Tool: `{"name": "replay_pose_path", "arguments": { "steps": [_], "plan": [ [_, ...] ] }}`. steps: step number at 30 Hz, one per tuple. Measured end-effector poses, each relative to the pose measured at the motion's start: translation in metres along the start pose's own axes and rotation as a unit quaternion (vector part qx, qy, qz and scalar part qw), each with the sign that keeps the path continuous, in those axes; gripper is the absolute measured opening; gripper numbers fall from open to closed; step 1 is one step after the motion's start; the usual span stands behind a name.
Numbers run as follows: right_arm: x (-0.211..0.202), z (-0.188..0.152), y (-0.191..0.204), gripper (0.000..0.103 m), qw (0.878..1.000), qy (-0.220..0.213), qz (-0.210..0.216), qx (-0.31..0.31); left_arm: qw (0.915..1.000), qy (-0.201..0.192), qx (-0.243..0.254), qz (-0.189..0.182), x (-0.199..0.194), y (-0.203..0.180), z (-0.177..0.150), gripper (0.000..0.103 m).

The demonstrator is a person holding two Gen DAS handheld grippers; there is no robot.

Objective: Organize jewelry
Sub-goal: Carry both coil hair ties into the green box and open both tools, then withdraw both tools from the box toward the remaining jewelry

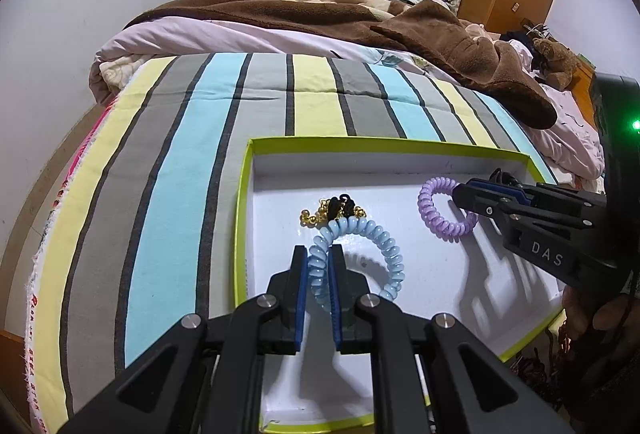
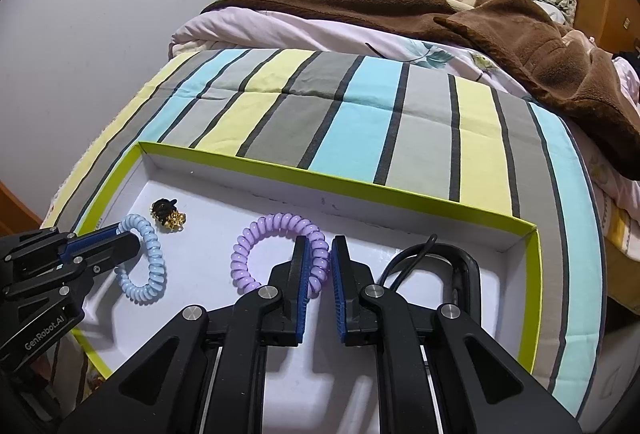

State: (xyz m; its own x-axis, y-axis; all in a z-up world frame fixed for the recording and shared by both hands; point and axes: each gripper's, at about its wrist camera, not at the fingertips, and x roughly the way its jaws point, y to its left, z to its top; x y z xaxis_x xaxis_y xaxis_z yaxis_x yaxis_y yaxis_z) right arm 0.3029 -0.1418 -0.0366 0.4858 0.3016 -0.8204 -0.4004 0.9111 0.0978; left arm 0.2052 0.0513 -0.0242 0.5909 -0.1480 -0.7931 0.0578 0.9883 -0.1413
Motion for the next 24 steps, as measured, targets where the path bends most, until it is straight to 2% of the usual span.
{"name": "replay_pose_path", "arguments": {
  "steps": [11, 13, 14, 15, 16, 18, 24],
  "plan": [
    [-0.002, 0.000, -0.001, 0.017, 1.000, -0.006, -0.002, 0.003, 1.0000, -0.001, -0.002, -0.004, -0.001, 0.000, 0.000, 0.017],
    [-0.005, 0.000, -0.001, 0.017, 1.000, -0.011, 0.002, 0.004, 0.9999, -0.006, -0.004, -0.008, -0.004, 0.001, 0.000, 0.024],
    [-0.007, 0.000, -0.001, 0.018, 1.000, -0.014, 0.002, 0.004, 0.9999, -0.009, -0.005, -0.009, -0.006, 0.001, 0.001, 0.031],
    [-0.009, 0.000, -0.001, 0.020, 1.000, -0.017, 0.003, 0.004, 0.9999, -0.013, -0.007, -0.008, -0.009, 0.001, 0.001, 0.039],
    [-0.012, 0.000, 0.000, 0.022, 1.000, -0.019, 0.004, 0.004, 0.9998, -0.018, -0.007, -0.008, -0.012, 0.001, 0.001, 0.039],
    [-0.017, -0.001, 0.000, 0.036, 1.000, -0.024, 0.006, 0.004, 0.9997, -0.021, -0.009, -0.009, -0.018, 0.001, 0.001, 0.039],
    [-0.042, -0.007, 0.005, 0.039, 0.999, -0.047, 0.013, 0.004, 0.9989, -0.041, -0.008, -0.021, -0.042, -0.002, -0.004, 0.041]
  ]
}}
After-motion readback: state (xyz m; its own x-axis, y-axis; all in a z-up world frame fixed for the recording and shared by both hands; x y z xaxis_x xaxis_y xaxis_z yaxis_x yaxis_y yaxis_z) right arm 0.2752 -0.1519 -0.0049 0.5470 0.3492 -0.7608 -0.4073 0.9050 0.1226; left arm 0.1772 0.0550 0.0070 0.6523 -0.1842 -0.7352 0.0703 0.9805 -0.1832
